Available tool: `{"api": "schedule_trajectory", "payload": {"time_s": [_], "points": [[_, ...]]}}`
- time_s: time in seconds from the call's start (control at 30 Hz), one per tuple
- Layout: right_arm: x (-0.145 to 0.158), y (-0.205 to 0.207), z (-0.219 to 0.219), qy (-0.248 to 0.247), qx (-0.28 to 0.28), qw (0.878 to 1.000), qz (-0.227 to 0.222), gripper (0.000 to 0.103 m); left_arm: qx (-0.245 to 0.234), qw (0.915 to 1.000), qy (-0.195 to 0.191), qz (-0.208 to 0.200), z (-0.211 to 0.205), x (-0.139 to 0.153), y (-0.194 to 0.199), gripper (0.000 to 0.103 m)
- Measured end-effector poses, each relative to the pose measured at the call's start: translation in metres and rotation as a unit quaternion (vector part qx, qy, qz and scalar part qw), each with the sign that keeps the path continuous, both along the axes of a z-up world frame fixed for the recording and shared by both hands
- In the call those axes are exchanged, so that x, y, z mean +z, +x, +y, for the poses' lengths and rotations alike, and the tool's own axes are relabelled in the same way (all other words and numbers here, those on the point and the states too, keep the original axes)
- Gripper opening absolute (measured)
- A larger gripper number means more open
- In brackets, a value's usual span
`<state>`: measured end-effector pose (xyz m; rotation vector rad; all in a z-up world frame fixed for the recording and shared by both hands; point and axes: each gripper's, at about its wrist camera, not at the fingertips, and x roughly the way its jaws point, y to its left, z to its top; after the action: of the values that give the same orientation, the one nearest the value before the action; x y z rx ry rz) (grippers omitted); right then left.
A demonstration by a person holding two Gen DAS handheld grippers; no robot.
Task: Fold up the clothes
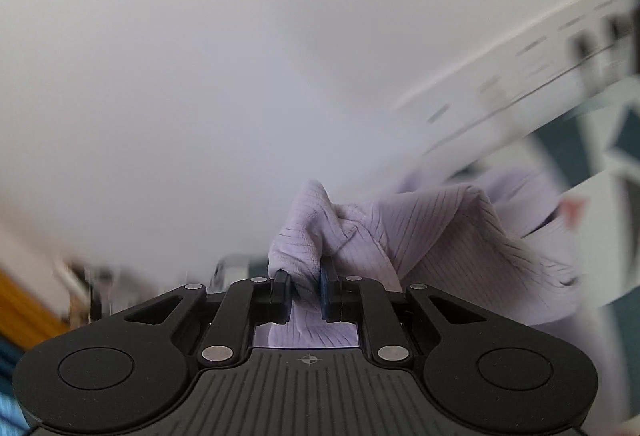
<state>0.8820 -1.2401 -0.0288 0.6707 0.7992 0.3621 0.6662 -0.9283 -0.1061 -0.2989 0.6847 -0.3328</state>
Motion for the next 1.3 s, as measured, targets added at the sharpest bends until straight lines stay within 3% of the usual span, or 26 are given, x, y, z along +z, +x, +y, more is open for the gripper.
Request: {"api": "schedule_trajectory", "payload": {"time_s": [0.17, 0.3, 0.37, 0.47, 0.53, 0.67, 0.77, 0.87, 0.97, 1.03, 1.07, 1.13, 1.23, 1.3], "points": [[-0.061, 0.041, 0.138, -0.111, 0.071, 0.99, 0.059, 0.018, 0.045, 0.9985, 0.011, 0.03, 0.082, -0.016, 0.009, 0.102], [-0.109, 0.047, 0.196, -0.175, 0.065, 0.976, 0.109, 0.038, 0.032, 0.9966, 0.061, 0.044, 0.106, -0.015, 0.024, 0.102], [-0.11, 0.04, 0.189, -0.157, 0.043, 0.979, 0.124, 0.054, 0.013, 0.9954, 0.084, 0.046, 0.106, -0.013, 0.036, 0.102], [-0.091, 0.027, 0.157, -0.117, 0.016, 0.987, 0.104, 0.057, -0.017, 0.9935, 0.104, 0.043, 0.103, -0.011, 0.053, 0.102], [-0.078, 0.023, 0.128, -0.105, -0.013, 0.992, 0.075, 0.06, -0.036, 0.9941, 0.096, 0.036, 0.09, -0.011, 0.069, 0.102], [-0.066, -0.014, 0.06, -0.152, -0.085, 0.984, 0.038, 0.061, -0.07, 0.9937, 0.086, 0.022, 0.057, -0.021, 0.1, 0.102], [-0.076, -0.042, 0.016, -0.216, -0.123, 0.968, 0.039, 0.061, -0.081, 0.9893, 0.121, -0.004, 0.024, -0.026, 0.118, 0.102], [-0.102, -0.061, -0.008, -0.275, -0.127, 0.952, 0.049, 0.061, -0.09, 0.9819, 0.166, -0.018, -0.005, -0.032, 0.134, 0.102], [-0.13, -0.072, -0.012, -0.327, -0.102, 0.939, 0.036, 0.062, -0.092, 0.9734, 0.21, 0.001, -0.028, -0.049, 0.155, 0.102], [-0.144, -0.071, -0.006, -0.358, -0.082, 0.93, 0.021, 0.07, -0.086, 0.9686, 0.232, 0.026, -0.037, -0.062, 0.17, 0.102], [-0.148, -0.069, -0.003, -0.356, -0.071, 0.932, 0.015, 0.07, -0.084, 0.9667, 0.238, 0.04, -0.04, -0.067, 0.177, 0.099], [-0.153, -0.062, 0.001, -0.342, -0.067, 0.937, -0.001, 0.07, -0.085, 0.9695, 0.216, 0.079, -0.036, -0.069, 0.188, 0.096], [-0.156, -0.052, 0.014, -0.371, -0.048, 0.927, -0.043, 0.074, -0.07, 0.9747, 0.183, 0.107, -0.019, -0.061, 0.195, 0.058], [-0.159, -0.043, 0.025, -0.399, -0.006, 0.915, -0.051, 0.076, -0.065, 0.9765, 0.165, 0.122, -0.007, -0.053, 0.202, 0.022]]}}
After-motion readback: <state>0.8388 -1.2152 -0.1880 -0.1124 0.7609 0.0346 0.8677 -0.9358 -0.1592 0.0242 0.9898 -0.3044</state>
